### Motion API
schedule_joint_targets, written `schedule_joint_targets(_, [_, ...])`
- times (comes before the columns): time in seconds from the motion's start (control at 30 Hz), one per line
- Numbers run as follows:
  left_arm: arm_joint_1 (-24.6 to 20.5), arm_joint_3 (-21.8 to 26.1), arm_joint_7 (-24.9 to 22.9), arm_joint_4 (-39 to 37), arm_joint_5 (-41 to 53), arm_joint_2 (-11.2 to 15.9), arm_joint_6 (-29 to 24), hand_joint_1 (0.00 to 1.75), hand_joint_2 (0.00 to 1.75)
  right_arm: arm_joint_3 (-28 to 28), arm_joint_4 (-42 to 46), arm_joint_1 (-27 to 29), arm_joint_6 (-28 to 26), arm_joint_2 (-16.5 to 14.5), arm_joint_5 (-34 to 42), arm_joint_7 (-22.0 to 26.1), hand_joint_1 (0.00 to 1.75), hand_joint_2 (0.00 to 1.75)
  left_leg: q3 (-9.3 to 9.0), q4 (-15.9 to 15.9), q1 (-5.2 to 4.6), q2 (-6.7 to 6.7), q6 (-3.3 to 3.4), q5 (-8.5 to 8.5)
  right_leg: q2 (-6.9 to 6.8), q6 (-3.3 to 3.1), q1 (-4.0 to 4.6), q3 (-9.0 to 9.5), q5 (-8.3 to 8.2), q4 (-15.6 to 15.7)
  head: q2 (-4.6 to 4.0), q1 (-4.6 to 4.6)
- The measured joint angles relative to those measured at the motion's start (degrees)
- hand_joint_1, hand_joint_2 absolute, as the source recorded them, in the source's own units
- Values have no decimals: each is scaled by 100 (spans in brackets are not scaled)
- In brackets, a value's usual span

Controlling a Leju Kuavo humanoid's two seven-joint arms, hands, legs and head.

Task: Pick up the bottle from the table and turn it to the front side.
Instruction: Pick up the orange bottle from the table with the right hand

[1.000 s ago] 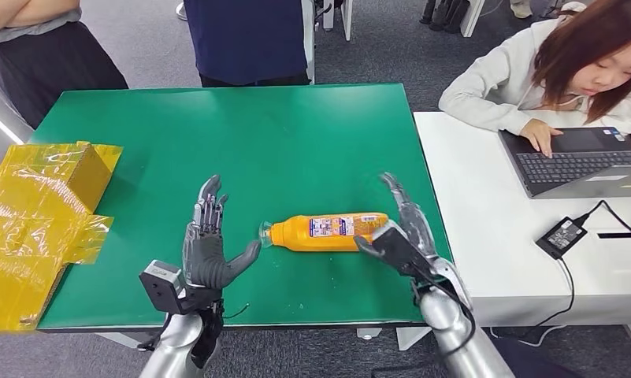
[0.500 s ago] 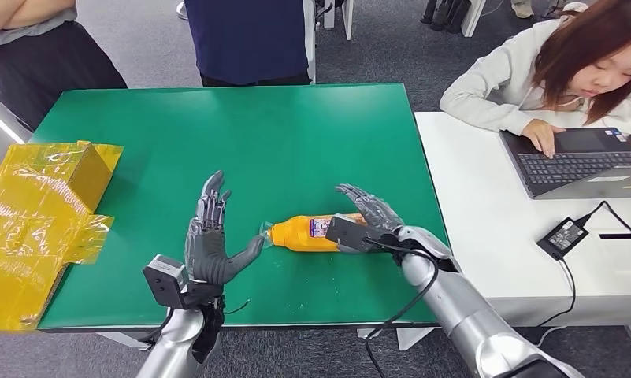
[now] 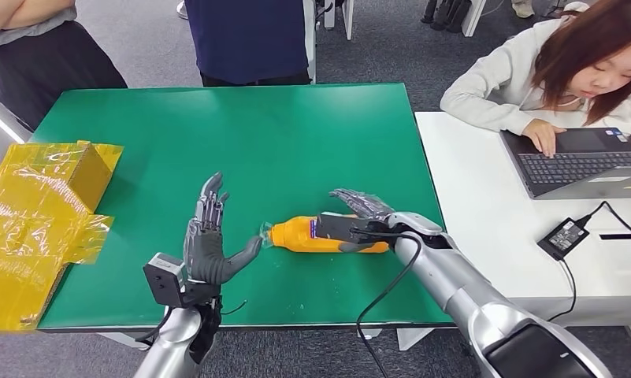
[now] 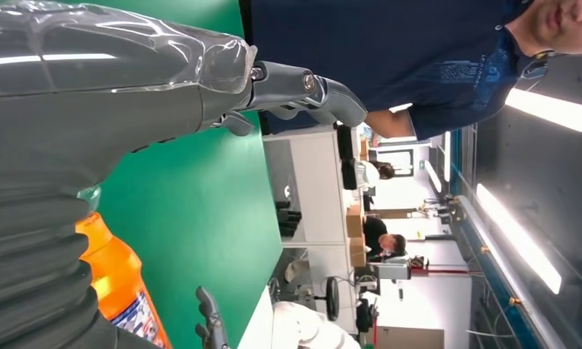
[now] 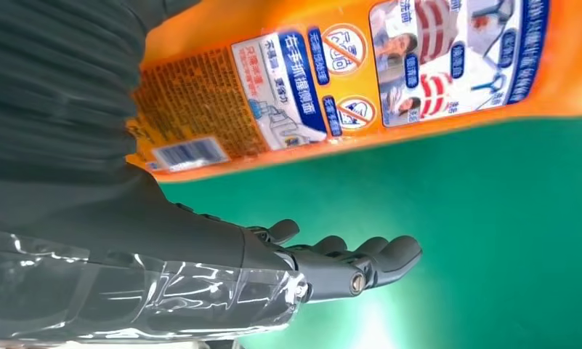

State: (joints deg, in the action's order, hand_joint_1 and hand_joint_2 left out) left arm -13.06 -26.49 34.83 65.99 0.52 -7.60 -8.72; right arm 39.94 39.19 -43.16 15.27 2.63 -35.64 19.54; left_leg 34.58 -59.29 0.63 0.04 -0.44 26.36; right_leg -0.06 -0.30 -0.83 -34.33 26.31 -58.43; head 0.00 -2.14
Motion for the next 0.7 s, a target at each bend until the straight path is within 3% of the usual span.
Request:
schedule_joint_targets(0.23, [-3,0,-56,-39,-8,34,-58,0,175,333,-241,-188,146,-108,-66,-354,1,175,-1,0,0,1,0,0,0,0,0,0,-1,0,0,1])
schedule_joint_targets(0.3, [-4,0,-80,-40,-12,34,-85,0,175,401,-288,-201,167,-151,-50,-413,49,175,-2,0,0,1,0,0,1,0,0,1,-1,0,0,1])
schedule_joint_targets(0.37, [-4,0,-110,-40,-15,35,-117,0,175,464,-337,-209,172,-193,-42,-454,135,175,-2,0,0,0,0,0,0,0,0,1,-1,0,0,1])
schedule_joint_targets(0.43, [-3,0,-130,-40,-15,36,-140,0,175,515,-376,-222,165,-224,-35,-478,174,175,-2,0,0,0,0,0,0,0,0,1,-1,0,0,1])
schedule_joint_targets(0.7, [16,0,-179,-40,-14,42,-169,0,175,635,-439,-262,166,-269,23,-512,154,175,-1,0,0,0,0,0,0,0,0,1,0,0,0,0])
